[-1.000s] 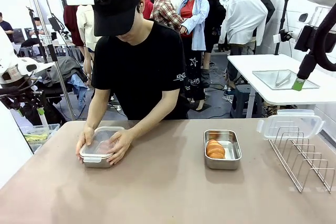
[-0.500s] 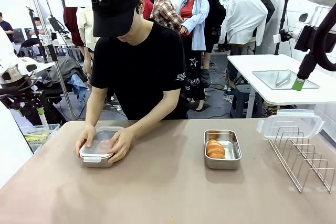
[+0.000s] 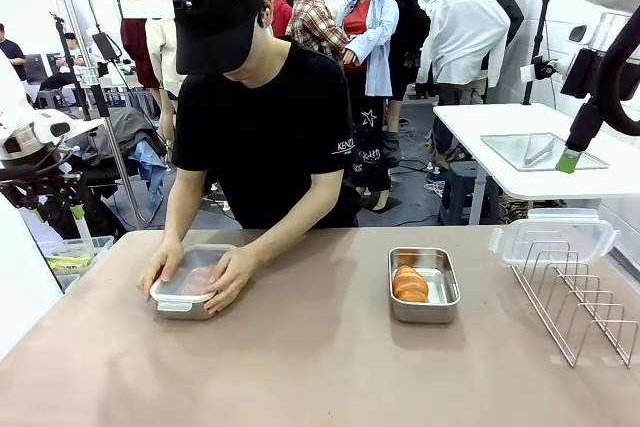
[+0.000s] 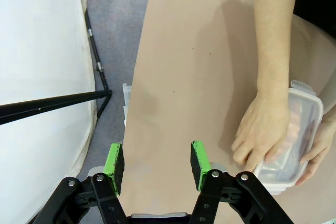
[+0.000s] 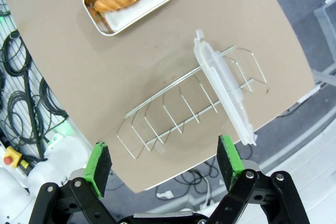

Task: Place the bread in airtight containers.
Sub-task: Pick up one Airtight Container lid and hand it to the human.

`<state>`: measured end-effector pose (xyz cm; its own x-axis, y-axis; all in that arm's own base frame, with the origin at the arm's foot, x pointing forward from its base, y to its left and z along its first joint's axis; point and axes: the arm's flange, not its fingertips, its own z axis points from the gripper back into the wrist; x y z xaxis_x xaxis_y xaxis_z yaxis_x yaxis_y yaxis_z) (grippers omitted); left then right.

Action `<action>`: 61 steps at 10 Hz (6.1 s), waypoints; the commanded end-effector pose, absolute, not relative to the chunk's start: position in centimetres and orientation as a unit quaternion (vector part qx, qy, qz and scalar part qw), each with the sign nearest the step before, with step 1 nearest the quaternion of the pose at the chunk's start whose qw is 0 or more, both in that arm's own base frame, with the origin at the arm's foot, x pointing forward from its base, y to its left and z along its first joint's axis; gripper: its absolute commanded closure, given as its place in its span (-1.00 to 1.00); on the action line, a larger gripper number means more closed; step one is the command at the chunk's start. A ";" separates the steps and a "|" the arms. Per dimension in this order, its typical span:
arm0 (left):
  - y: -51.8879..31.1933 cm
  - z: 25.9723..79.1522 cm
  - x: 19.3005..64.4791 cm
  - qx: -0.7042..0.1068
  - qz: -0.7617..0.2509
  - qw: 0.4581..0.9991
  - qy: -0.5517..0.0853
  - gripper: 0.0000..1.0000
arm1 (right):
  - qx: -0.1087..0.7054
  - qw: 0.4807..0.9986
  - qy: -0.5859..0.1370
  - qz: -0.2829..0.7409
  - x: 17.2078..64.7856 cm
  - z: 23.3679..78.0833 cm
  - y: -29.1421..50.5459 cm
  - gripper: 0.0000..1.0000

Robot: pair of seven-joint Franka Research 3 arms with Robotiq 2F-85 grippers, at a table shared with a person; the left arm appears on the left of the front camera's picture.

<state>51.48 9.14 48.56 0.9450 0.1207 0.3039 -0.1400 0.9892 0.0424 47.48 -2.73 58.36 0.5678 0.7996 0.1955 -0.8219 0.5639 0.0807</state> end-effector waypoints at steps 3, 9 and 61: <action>9.0 48.6 51.5 0.040 0.075 0.985 -0.153 -0.33 | 0.085 0.885 -0.067 0.453 47.8 58.6 -2.6 -1.00; 9.0 48.6 51.5 0.040 0.075 0.985 -0.153 -0.33 | 0.085 0.885 -0.067 0.453 47.8 58.6 -2.6 -1.00; 9.0 48.6 51.5 0.040 0.075 0.985 -0.153 -0.33 | -0.050 0.817 0.005 0.575 58.1 44.5 -1.9 -1.00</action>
<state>51.49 9.12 48.55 0.9451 0.1204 0.3038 -0.1397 0.9893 0.0425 57.28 -2.09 44.65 0.3257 0.9440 -0.0521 -0.9444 0.3223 -0.0641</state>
